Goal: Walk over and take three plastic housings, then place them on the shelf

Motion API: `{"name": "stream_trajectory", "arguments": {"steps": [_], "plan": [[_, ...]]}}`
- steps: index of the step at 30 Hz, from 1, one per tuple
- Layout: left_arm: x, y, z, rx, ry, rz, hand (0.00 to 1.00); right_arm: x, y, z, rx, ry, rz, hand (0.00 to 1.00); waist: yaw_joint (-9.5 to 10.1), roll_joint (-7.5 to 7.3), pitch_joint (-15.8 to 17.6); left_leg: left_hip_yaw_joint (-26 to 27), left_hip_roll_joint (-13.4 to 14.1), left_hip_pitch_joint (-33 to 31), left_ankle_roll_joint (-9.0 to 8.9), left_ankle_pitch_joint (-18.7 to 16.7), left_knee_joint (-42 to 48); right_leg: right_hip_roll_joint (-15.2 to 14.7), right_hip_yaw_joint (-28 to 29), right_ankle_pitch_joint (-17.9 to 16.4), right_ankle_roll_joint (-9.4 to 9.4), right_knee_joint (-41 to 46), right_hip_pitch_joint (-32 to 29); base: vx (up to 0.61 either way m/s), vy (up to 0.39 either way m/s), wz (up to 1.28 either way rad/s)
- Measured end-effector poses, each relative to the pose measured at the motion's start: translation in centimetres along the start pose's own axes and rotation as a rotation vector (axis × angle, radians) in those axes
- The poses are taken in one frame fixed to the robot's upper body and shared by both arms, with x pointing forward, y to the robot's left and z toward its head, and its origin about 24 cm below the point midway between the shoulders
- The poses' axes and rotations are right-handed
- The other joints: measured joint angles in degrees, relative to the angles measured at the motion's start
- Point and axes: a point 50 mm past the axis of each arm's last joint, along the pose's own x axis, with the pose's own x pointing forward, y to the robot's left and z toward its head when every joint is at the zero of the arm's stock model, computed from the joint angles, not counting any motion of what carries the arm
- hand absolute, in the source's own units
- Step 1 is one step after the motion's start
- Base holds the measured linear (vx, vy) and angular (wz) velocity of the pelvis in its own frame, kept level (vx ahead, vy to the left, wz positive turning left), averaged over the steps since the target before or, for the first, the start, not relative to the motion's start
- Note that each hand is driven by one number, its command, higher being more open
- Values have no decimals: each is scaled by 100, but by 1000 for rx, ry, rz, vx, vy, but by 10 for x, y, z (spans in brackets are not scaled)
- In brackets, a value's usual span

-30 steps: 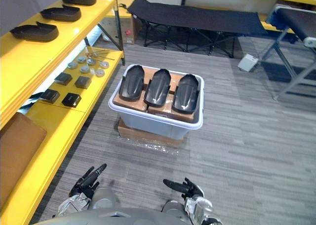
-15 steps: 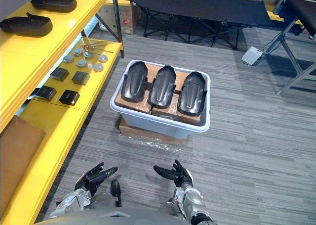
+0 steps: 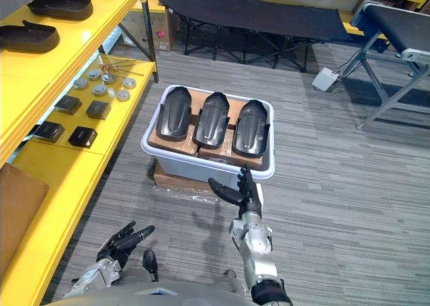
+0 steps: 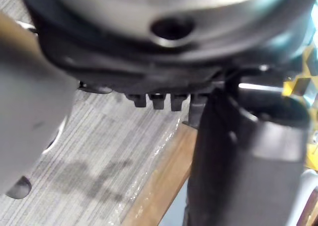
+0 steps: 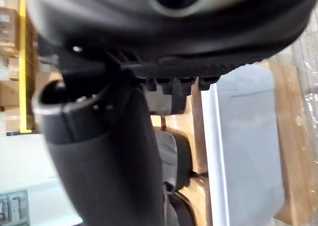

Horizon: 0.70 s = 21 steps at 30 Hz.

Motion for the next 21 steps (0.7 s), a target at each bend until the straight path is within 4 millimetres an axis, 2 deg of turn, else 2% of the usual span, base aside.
{"name": "stream_trajectory", "arguments": {"steps": [1,2,3,4,5,7,8,9,10,13,17,21], "plan": [[0,2,6,-6,-31,0,100,15,-10,19,17,-53,-44,100,34,-27,36,-63,31,-213,4,39,24,12,-42,53,-12,-2,-168,-17,-3,11],[0,2,6,-6,-32,0,100,16,-10,20,18,-57,-47,100,38,-27,38,-65,40,-227,4,42,23,15,-42,57,-11,0,-175,-32,-13,16],[1,1,15,-20,-75,-11,100,39,-20,54,49,-142,-111,100,133,-97,243,-113,108,-521,56,137,112,75,-65,168,-69,-9,-382,-35,-21,12],[2,2,20,-24,-91,-12,100,47,-21,67,70,-176,-134,100,154,-125,370,-147,127,-613,53,130,208,91,-97,197,-99,-13,-413,-118,-12,27],[3,2,32,-36,-140,-16,100,65,-28,108,129,-273,-199,100,209,-174,648,-232,210,-893,43,113,412,143,-186,267,-145,-8,-536,-123,-12,22],[6,0,39,-41,-161,-23,100,74,-35,132,137,-322,-234,100,293,-164,801,-264,243,-1032,32,80,534,160,-193,303,-158,-2,-613,-114,-3,12],[7,-3,46,-46,-183,-36,100,83,-40,161,118,-375,-253,100,378,-117,1029,-314,285,-1199,36,26,721,170,-203,322,-175,56,-698,-105,11,6],[8,-4,48,-45,-189,-42,100,86,-41,171,120,-393,-258,100,424,-88,1119,-336,308,-1271,31,-2,805,171,-203,321,-175,105,-747,-132,17,9],[9,-6,51,-49,-197,-48,100,90,-45,190,127,-424,-272,100,440,-28,1287,-409,341,-1458,50,-50,999,174,-223,320,-177,188,-855,-96,16,10],[11,-12,57,-61,-219,-75,100,97,-59,214,86,-420,-318,100,526,129,1551,-546,411,-1953,88,-99,1377,183,-334,315,-187,358,-1164,-112,30,18],[10,-9,55,-60,-232,-66,100,104,-70,215,93,-343,-384,100,665,264,1717,-687,521,-2486,117,-297,1956,206,-371,267,-262,567,-1481,-71,23,4],[11,-11,51,-104,-226,-74,100,101,-87,239,64,-373,-447,100,752,391,1849,-722,556,-2818,168,-360,2224,183,-368,244,-297,710,-1742,-66,26,-2]]}}
